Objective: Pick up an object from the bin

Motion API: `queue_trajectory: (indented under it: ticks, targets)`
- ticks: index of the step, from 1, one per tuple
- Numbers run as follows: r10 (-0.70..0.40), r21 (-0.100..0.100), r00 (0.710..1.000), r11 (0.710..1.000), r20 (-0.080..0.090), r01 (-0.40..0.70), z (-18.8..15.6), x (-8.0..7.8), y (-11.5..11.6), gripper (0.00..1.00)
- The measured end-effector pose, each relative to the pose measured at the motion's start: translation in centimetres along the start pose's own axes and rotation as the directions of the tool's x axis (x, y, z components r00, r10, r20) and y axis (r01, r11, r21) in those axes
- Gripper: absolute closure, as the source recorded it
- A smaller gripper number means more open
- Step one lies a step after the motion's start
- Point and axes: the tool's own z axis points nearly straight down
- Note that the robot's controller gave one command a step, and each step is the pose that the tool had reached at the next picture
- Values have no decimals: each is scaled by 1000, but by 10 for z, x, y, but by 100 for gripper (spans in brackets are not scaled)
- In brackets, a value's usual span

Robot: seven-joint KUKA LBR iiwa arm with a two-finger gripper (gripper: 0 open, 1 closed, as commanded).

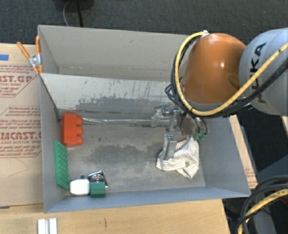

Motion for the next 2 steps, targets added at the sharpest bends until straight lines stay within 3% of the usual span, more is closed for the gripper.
queue_trajectory:
  ticks: [1, 2]
  targets:
    - [-53, -1, 999, 999, 2, 53, 8, -3, -11, 0]
    - [-275, 1, 961, 961, 3, 275, 41, 0, -44, 0]
